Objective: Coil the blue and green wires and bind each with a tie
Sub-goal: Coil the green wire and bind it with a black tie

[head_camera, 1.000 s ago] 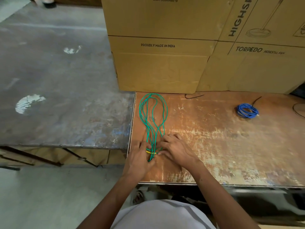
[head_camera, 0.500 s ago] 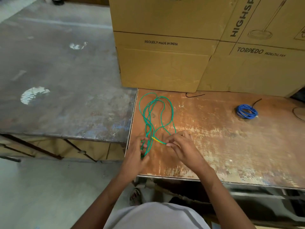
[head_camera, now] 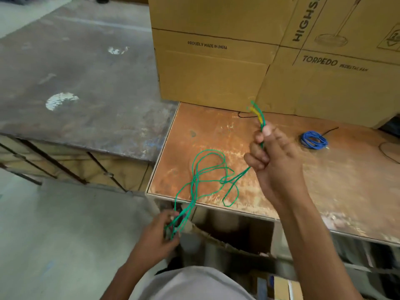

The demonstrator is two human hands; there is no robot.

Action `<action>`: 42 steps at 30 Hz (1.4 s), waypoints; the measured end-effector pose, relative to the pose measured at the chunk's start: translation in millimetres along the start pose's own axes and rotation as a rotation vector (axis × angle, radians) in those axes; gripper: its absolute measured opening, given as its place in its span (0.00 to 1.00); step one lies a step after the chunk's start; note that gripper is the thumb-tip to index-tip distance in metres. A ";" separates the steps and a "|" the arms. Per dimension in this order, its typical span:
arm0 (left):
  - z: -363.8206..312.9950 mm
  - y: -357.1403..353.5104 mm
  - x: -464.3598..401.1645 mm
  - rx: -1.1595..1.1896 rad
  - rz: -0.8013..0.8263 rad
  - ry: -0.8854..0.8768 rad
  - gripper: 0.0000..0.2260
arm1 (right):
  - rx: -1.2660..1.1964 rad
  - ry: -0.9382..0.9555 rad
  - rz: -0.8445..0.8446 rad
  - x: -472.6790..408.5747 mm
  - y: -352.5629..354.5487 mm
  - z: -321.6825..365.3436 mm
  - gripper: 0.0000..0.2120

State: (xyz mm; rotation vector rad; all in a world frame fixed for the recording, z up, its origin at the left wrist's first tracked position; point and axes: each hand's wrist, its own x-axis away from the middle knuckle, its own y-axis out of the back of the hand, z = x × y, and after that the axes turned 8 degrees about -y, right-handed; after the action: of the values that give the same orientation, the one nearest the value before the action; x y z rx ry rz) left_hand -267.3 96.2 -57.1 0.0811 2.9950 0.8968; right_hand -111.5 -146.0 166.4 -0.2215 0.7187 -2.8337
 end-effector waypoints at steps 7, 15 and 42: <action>-21.7 -39.8 57.3 -0.037 0.357 0.120 0.21 | -0.688 -0.490 0.284 33.7 -18.2 71.7 0.11; -147.8 -30.4 47.7 -0.028 -0.024 -0.109 0.60 | -0.760 -0.526 0.207 69.8 -48.3 86.9 0.11; -259.8 -39.4 -37.9 0.763 -0.598 -0.067 0.11 | 0.113 -0.160 -0.161 103.9 22.1 -36.4 0.09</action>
State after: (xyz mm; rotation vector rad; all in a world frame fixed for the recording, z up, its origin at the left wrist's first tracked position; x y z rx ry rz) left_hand -238.6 -81.2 138.2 -0.7066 2.8190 -0.2950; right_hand -215.4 -173.3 133.7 -0.5018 0.5279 -2.9527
